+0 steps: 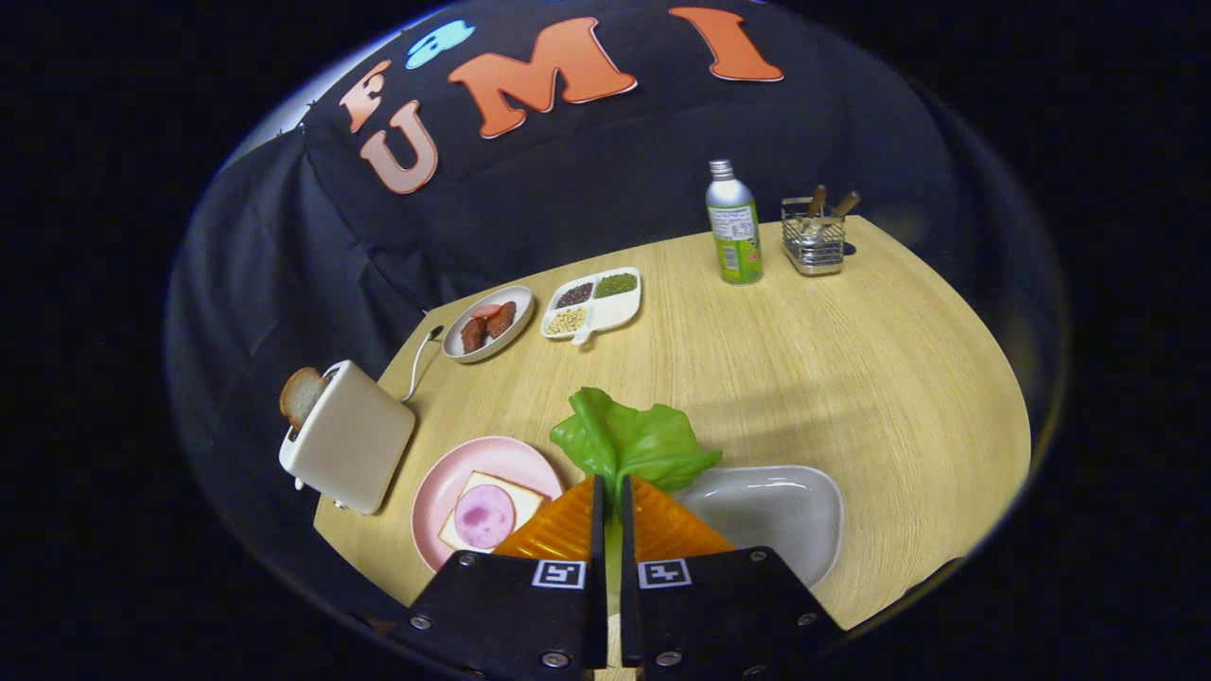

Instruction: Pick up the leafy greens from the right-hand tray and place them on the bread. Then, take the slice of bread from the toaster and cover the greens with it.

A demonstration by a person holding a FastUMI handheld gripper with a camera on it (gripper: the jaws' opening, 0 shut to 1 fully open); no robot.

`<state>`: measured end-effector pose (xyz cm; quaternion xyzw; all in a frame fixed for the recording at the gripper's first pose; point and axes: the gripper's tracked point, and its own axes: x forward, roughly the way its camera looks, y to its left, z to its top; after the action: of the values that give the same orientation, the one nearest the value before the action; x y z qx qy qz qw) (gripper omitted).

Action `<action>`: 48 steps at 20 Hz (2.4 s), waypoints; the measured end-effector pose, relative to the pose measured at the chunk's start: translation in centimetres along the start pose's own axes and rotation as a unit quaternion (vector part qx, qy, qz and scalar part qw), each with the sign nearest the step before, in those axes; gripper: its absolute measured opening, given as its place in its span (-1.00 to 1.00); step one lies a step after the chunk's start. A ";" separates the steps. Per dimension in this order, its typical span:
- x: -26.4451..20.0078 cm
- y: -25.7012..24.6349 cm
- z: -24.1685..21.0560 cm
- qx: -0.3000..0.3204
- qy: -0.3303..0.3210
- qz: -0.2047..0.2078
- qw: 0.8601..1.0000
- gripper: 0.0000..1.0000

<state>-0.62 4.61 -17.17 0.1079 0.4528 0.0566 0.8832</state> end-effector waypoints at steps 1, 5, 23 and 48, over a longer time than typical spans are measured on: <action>0.2 1.0 0.0 -0.005 0.001 0.010 1.000 -0.88; 1.6 4.4 -0.6 -0.024 0.009 0.043 0.999 -0.88; 7.7 11.6 -6.2 -0.075 0.096 0.086 0.989 -0.88; 4.0 21.5 0.4 -0.101 0.076 0.086 0.988 0.59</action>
<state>1.96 26.21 -14.88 0.0521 0.5001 0.1857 0.8442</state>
